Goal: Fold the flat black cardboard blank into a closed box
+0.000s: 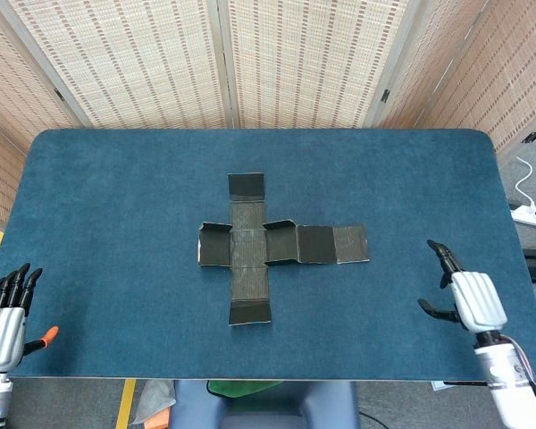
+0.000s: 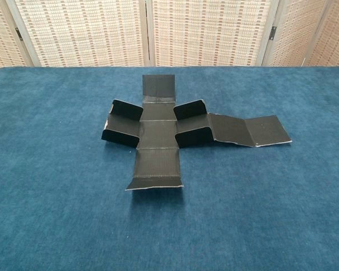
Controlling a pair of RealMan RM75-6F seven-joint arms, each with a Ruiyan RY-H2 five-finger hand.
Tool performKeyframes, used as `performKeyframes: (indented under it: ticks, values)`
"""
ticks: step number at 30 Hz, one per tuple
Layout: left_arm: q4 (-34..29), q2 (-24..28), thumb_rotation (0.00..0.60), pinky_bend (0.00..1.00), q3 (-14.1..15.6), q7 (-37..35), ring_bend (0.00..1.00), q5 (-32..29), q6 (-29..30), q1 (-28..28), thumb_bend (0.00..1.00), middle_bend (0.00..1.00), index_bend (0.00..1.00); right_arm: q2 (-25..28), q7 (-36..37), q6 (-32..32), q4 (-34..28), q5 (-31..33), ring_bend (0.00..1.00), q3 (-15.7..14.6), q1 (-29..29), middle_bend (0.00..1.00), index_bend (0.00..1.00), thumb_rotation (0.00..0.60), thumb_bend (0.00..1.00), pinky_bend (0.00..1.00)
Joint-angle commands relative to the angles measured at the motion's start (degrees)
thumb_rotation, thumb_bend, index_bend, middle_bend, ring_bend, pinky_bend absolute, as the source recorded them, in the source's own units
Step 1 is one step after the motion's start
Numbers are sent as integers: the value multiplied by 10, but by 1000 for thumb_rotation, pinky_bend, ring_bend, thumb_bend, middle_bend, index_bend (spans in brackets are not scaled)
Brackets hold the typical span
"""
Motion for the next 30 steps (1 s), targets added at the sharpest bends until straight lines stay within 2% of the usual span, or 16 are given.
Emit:
performKeyframes:
  ticks: [1, 4, 7, 10, 14, 19, 23, 30]
  values:
    - [3, -2, 600, 97, -1, 1, 19, -3, -8, -5, 172, 8, 89, -24, -59, -115, -30, 85, 653, 41, 87, 42, 0, 600, 139, 941]
    - [8, -5, 600, 97, -2, 0, 19, -6, -15, -9, 172, 9, 89, -51, -94, -181, -21, 156, 656, 63, 143, 10, 0, 600, 115, 951]
    - [13, -7, 600, 97, -3, -1, 19, -11, -22, -12, 172, 8, 89, -84, -141, -217, 1, 225, 657, 79, 194, 0, 0, 600, 98, 951]
    - [18, -9, 600, 98, -4, -4, 19, -17, -29, -15, 172, 7, 89, -123, -188, -239, 34, 301, 656, 88, 244, 0, 0, 600, 81, 951]
    - [24, -11, 600, 98, -5, -6, 19, -23, -38, -19, 172, 6, 89, -161, -212, -298, 91, 417, 657, 95, 311, 0, 0, 600, 75, 951]
    - [25, -10, 600, 97, -4, -10, 19, -30, -51, -24, 173, 4, 89, -199, -248, -341, 162, 523, 656, 78, 390, 0, 0, 600, 77, 951]
    - [26, -10, 600, 97, -4, -9, 19, -33, -56, -27, 173, 3, 89, -225, -262, -352, 206, 582, 657, 62, 433, 0, 0, 600, 77, 951]
    - [29, -11, 600, 97, -4, -11, 19, -39, -64, -31, 173, 1, 89, -256, -275, -353, 256, 630, 656, 41, 475, 0, 0, 600, 77, 951]
